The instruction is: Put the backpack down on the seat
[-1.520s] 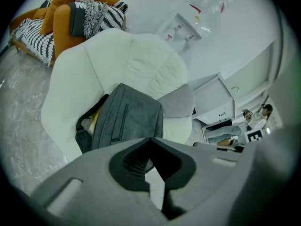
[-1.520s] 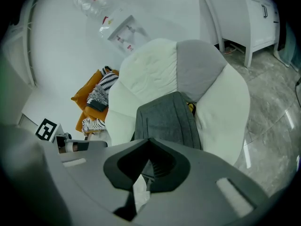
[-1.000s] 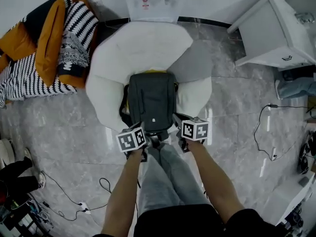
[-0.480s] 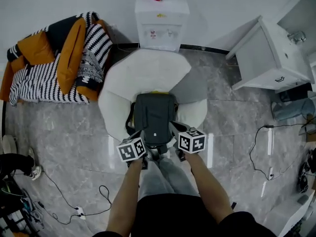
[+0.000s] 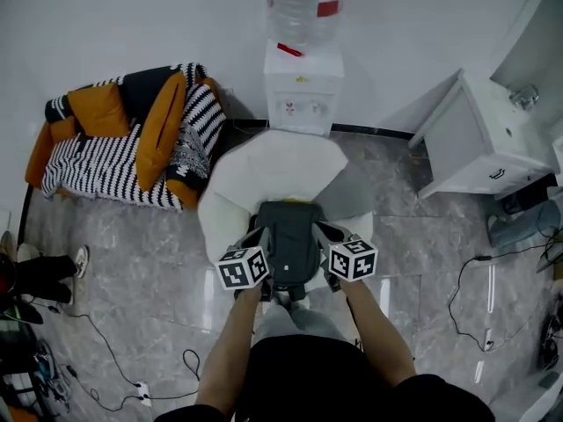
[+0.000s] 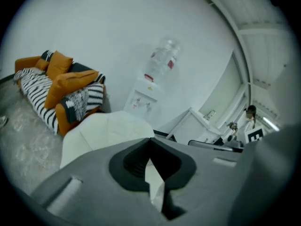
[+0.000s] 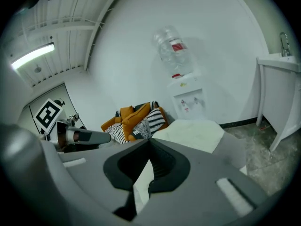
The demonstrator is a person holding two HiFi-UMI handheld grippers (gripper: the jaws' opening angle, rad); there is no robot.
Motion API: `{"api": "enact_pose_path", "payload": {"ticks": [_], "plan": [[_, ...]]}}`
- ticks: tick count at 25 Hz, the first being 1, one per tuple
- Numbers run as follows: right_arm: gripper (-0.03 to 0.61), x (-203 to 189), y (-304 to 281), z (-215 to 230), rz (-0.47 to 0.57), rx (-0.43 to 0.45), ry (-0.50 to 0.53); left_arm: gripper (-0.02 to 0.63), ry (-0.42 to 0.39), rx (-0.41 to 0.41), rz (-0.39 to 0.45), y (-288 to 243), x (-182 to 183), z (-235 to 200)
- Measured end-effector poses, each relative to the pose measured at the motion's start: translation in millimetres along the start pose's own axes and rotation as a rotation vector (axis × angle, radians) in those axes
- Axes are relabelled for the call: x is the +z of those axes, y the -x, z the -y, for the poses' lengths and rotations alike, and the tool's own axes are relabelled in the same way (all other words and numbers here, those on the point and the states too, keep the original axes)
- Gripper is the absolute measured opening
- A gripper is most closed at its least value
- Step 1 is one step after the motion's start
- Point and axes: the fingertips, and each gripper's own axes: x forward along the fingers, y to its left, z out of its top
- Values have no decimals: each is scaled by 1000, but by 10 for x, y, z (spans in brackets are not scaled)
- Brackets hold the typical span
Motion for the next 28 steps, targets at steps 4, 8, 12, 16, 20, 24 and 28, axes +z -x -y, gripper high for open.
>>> {"api": "enact_pose_path", "payload": {"ticks": [4,8,12,16,20,24,28], "plan": [[2,511,151,-43,106,10,27,0,-154,-32,107,92,652,329],[2,937,287,-96,176,15,70,0,-231,-57,203,189,1096,670],[2,1349,363,-219,247,15,137,0,-314,-87,274,287,1385,966],[2,1708,496,-375,312,-27,295,0,-313,-110,427,571,1739,1261],[0,2025,652,-588,410,-13,405,0,-357,-69,548,787,2042,1419],[-2,2279,799,-730,483,-37,471,-2,-390,-6,586,826,2160,1415],[-2,2418,834,-784,519,-47,497,-2,-389,-40,625,844,2188,1473]]}}
